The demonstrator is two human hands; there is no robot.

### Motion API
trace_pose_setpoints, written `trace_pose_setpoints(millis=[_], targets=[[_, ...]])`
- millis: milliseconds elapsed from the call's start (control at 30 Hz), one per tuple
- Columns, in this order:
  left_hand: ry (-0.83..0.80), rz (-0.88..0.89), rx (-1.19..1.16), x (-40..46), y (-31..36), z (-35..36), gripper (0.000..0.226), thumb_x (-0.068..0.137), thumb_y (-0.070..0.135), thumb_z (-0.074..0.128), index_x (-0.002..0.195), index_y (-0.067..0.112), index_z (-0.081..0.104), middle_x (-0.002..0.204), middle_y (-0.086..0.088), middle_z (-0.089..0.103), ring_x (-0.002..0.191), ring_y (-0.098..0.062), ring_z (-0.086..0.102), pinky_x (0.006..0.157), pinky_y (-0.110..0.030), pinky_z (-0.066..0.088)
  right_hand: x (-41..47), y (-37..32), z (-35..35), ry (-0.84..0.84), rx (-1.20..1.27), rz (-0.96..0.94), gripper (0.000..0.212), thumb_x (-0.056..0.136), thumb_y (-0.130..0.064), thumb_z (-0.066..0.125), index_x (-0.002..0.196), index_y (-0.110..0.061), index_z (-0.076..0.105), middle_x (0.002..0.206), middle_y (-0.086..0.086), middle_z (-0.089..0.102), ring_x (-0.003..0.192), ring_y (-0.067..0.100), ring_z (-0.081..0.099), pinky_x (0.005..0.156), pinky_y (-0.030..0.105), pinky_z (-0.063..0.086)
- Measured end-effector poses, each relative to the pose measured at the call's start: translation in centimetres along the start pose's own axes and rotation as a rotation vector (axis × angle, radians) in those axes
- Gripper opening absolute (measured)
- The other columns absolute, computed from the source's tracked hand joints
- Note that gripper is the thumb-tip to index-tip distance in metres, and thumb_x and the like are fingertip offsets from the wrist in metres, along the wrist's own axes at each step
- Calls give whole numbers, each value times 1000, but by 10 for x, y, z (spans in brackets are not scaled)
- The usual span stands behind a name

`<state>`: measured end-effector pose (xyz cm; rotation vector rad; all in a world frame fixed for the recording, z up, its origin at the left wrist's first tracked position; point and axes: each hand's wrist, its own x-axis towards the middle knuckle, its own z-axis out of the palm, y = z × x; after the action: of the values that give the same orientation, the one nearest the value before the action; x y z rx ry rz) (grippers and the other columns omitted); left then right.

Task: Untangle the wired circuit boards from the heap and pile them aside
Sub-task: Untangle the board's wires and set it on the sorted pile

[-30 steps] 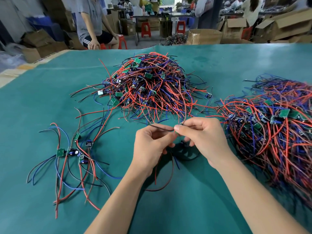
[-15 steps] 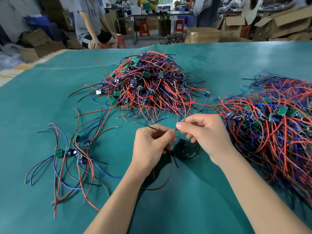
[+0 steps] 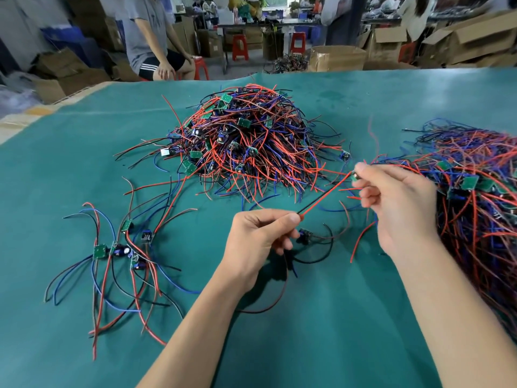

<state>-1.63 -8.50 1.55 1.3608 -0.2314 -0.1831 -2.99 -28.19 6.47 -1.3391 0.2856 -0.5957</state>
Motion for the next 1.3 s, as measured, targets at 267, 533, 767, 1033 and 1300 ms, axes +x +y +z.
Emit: trace_pose_setpoints(millis=[267,533,767,1033,1300], targets=[[-73,-17,56,0,-2,-3,14,91,10,68,85,-3,71,69,-6,69,56,-13,60,54,-20,47,26,-63,-47,138,-224,-140,14,79,-35,71,75,-23,64,69,1,60,41,0,51,41,14,35],[-3,-53,-6,2,-1,-1,13,96,4,58,92,2,70,76,-7,70,63,-12,61,58,-18,48,60,-95,-89,265,-1027,-156,41,57,-72,57,73,-35,66,99,5,76,97,31,71,94,54,56],[111,-68,-164,4,1,1,9,93,-6,56,97,-4,64,90,-19,64,77,-23,62,69,-24,56,-24,-9,3,-530,-1065,-234,19,70,-32,77,89,-30,80,72,-17,66,66,0,60,70,15,44],[58,-52,-121,5,-1,-1,8,92,-2,61,96,0,67,97,-21,68,91,-25,65,82,-32,55,-39,30,5,-412,-808,-293,10,81,-18,83,86,-24,76,70,-10,68,58,4,57,63,20,49],[-111,-19,-31,-1,1,-2,22,86,28,72,94,8,75,85,-15,70,77,-26,62,74,-37,49,-53,31,18,-592,-445,-23,26,90,-2,71,99,-26,78,63,-3,67,53,9,60,52,13,42]])
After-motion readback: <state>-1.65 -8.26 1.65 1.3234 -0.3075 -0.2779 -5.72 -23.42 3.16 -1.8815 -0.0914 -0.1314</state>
